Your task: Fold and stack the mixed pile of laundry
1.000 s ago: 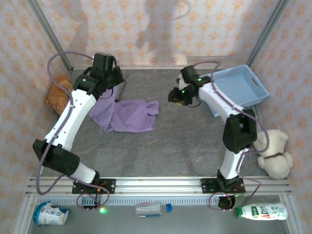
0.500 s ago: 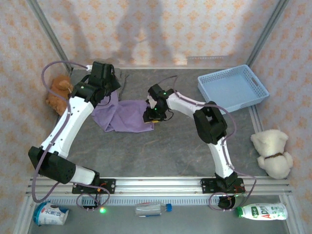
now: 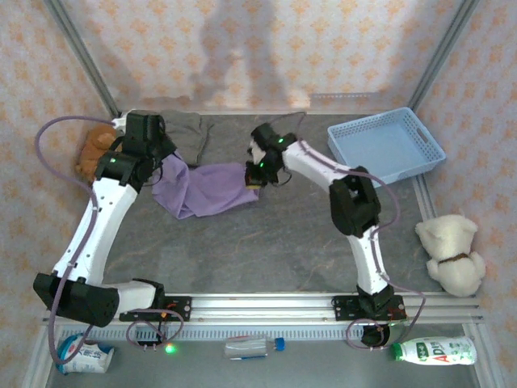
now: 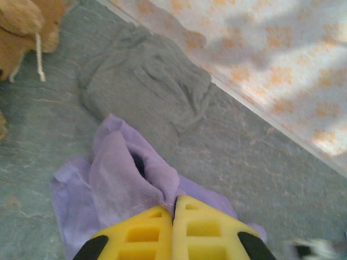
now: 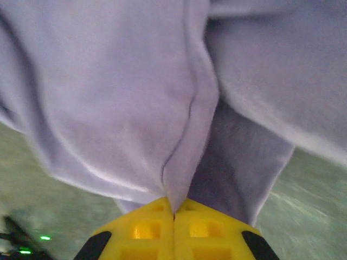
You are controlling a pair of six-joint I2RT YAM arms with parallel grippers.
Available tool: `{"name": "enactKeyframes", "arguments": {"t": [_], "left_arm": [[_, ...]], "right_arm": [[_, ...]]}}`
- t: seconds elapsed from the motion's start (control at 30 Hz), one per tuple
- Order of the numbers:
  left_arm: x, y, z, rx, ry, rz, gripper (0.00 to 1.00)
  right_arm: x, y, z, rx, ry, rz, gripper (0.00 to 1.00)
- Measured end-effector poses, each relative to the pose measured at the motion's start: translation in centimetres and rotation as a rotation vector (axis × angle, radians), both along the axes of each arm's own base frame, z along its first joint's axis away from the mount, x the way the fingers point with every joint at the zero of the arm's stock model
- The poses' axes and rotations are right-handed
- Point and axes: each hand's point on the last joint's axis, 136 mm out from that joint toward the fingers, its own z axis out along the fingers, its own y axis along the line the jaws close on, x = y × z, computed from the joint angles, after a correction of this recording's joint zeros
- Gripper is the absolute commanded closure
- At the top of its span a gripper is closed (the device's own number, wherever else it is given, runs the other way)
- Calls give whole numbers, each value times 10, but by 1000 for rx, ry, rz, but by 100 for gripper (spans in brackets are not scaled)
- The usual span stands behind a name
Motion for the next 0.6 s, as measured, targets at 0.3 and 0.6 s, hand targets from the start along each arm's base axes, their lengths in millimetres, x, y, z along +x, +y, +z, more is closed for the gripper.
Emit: {"name": "enactKeyframes", "arguments": {"t": [0.3, 0.6], "left_arm": [[4, 36, 67, 70, -113, 40, 100], [-13, 37, 213, 104, -457, -8, 100]], "right_arm": [[84, -136, 327, 367, -622, -369, 100], [20, -177, 424, 471, -793, -415, 100]]}}
